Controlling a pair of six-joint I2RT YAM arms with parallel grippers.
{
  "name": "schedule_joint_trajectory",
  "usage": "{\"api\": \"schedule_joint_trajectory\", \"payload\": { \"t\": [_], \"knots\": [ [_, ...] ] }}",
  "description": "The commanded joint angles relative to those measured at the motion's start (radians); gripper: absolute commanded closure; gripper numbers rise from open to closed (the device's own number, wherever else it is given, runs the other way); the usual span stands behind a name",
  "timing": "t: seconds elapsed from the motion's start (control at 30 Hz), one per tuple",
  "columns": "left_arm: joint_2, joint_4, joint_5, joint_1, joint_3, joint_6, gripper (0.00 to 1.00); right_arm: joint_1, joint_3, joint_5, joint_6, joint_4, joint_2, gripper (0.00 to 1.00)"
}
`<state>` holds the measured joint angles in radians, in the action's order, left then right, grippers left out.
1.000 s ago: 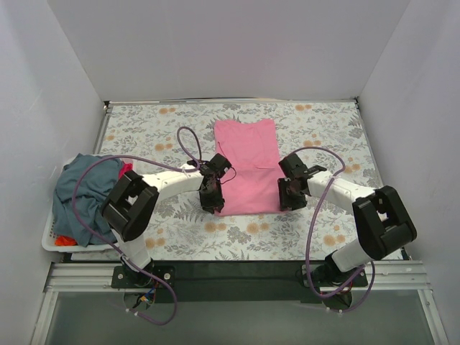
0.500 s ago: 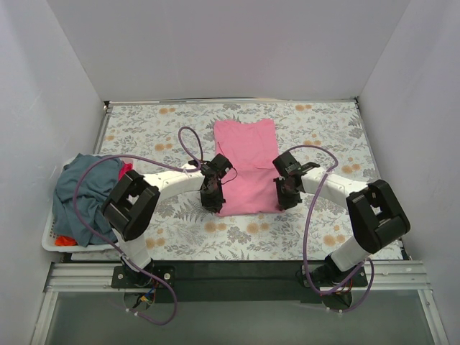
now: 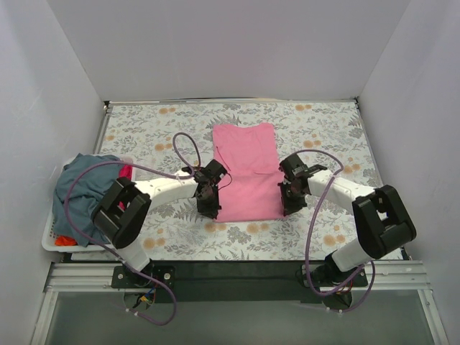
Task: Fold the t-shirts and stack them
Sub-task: Fold the tshirt
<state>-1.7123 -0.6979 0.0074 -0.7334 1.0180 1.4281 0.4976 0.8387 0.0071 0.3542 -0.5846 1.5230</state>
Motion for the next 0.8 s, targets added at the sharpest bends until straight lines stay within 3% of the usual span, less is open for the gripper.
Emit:
{"api": "schedule_joint_trajectory", "payload": {
  "t": [0.0,0.17,0.37,0.5,0.77],
  "knots": [
    [0.052,-0.169,0.072,-0.044,-0.140,-0.035,1.00,0.022,-0.059,-0.059,-0.032,-0.161,-0.069,0.99],
    [0.299,-0.224,0.232,-0.096,-0.225,0.050,1.00,0.050,-0.121,-0.128,0.002,-0.277,-0.240,0.99],
    [0.431,-0.272,0.299,-0.116,-0.251,0.101,1.00,0.061,-0.098,-0.179,0.022,-0.385,-0.383,0.99],
    [0.442,-0.282,0.218,-0.115,-0.188,0.129,1.00,0.061,0.023,-0.165,0.016,-0.420,-0.383,0.99],
    [0.306,-0.281,0.046,-0.057,0.071,0.106,1.00,0.056,0.387,-0.076,-0.052,-0.460,-0.192,0.99]
  ]
}}
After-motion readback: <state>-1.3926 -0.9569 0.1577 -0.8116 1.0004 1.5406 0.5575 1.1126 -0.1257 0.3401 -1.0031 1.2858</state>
